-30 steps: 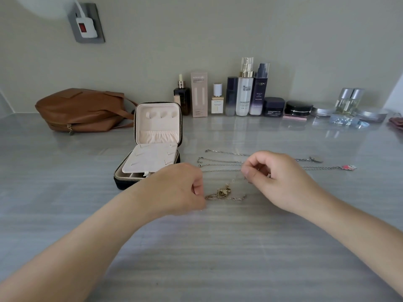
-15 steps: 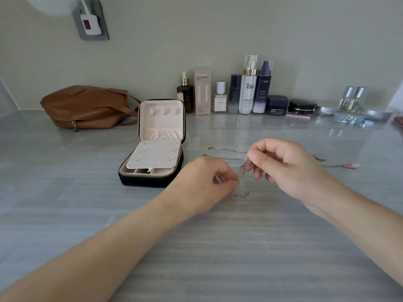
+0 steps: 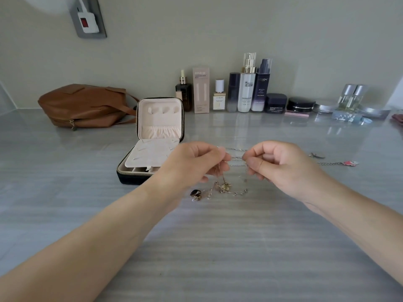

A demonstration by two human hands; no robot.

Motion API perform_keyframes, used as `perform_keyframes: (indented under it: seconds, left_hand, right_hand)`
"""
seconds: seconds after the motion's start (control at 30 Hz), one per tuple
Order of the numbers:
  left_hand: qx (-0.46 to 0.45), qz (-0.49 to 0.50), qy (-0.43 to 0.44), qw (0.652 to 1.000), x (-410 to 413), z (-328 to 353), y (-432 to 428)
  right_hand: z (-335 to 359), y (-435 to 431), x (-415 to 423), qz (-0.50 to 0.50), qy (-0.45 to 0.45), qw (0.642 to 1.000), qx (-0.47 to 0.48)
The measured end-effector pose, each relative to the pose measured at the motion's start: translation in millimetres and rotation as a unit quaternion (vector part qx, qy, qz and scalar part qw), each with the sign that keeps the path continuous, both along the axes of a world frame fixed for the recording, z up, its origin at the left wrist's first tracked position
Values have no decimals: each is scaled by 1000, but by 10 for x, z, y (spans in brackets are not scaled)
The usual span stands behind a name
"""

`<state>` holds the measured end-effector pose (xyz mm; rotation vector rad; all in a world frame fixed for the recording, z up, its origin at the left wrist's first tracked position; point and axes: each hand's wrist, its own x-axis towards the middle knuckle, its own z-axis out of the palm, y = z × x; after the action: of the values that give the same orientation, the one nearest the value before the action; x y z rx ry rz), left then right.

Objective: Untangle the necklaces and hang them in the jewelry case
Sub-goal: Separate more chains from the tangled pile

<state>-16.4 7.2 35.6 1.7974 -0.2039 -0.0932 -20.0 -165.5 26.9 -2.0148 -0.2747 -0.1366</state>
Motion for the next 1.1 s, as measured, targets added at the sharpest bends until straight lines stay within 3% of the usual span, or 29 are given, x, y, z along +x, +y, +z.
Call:
perform_keyframes:
  seconds: [0.43,0.6,0.67,0.73,0.9,0.97,1.1]
  left_hand:
    - [-176,-49,135,974,-12,30,13]
    - [-183,-12,120,976,14,28,14]
    - [-111,-5,74,991,32,8,25]
    - [61,-20,-22,998,49,-29,57]
    - [292,-115,-94,945,5,-116,84]
    - [345,-104,-128,924,2,-139,84]
    - [366,-74,-162,913,22,-154,93]
  right_hand:
    - [-36,44,-9,9,-16,999,-39]
    - [-81,43,-21,20,-47,989,-136]
    - [-86,33,-22,26,-50,980,-193]
    - [-82,9,-14,28,-47,969,-241]
    - [-68,-10,-16,52,-45,952,-298]
    - [-56,4,-32,68,-50,947,-311]
    - [-39,10,-58,77,-57,938,-332]
